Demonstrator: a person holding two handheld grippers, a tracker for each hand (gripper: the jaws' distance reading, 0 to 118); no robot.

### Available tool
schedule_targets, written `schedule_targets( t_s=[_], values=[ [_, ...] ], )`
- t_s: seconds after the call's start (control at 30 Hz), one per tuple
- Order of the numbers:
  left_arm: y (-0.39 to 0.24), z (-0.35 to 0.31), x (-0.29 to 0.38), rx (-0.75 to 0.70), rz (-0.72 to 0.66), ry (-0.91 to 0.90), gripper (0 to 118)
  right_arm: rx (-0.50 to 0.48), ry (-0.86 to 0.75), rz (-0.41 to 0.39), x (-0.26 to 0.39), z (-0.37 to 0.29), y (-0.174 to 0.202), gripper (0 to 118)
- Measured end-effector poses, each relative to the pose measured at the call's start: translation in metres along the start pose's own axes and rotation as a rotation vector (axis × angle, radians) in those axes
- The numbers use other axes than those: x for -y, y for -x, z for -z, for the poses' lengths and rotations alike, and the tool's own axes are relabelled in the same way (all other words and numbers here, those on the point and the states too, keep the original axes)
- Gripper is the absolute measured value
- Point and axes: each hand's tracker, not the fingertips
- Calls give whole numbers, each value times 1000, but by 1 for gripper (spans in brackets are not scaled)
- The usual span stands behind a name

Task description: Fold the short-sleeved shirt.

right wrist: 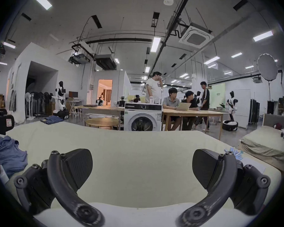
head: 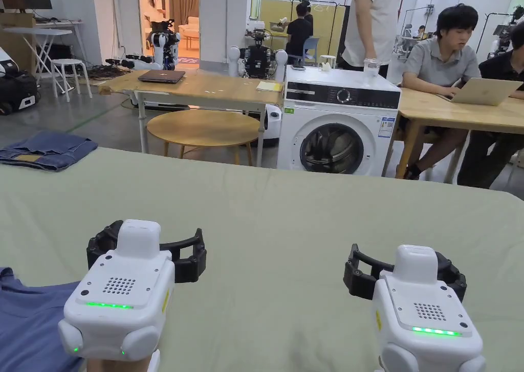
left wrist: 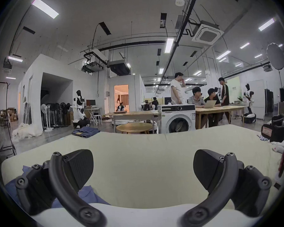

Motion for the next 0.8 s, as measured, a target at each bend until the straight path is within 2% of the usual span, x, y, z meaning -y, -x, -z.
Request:
schedule_targets(
  t_s=[0.13, 0.2, 0.23, 0.3, 0.37, 0.43, 0.47, 0.53, 0.57, 0.63, 0.67, 0.7, 0.73, 0.77, 0.8],
  values=[
    [1, 0, 2, 15, 12, 19, 118, 11, 30, -74, 1, 2, 0, 118],
    [3, 0, 2, 28, -6, 34, 118, 8, 54, -65, 0, 4, -3, 118],
    [7, 0, 2, 41, -41, 39, 118, 7, 76, -28, -1, 4, -6, 118],
    [16, 1, 2, 60, -157, 39, 118, 3, 87, 114, -6, 3, -15, 118],
    [30, 1, 3, 67, -304, 32, 118, -2, 85, 324, -10, 1, -28, 118],
    [40, 2, 3, 55, -443, 16, 118, -20, 90, 456, -12, 0, -38, 118],
    [48, 2, 4, 61, -521, 3, 118, -12, 95, 480, -14, 1, -40, 118],
    [53, 2, 5, 65, -581, -25, 118, 0, 88, 429, -17, 4, -38, 118],
    [51, 2, 3, 66, -545, -31, 118, 8, 70, 316, -20, 5, -33, 118],
    [40, -1, -6, 83, -364, -49, 118, 1, 26, 34, -25, 6, -15, 118],
    [30, -1, -11, 85, -240, -39, 118, -1, 1, -156, -26, 5, -3, 118],
    [17, -1, -16, 76, -73, -26, 118, -9, -30, -335, -25, 4, 8, 118],
    [2, -1, -19, 69, 134, -12, 118, -21, -74, -579, -20, 2, 22, 118],
    [-8, -1, -19, 41, 283, 2, 118, -19, -96, -724, -14, 1, 30, 118],
    [-23, 2, -16, -24, 481, 17, 118, -1, -124, -916, -6, 1, 40, 118]
  ],
)
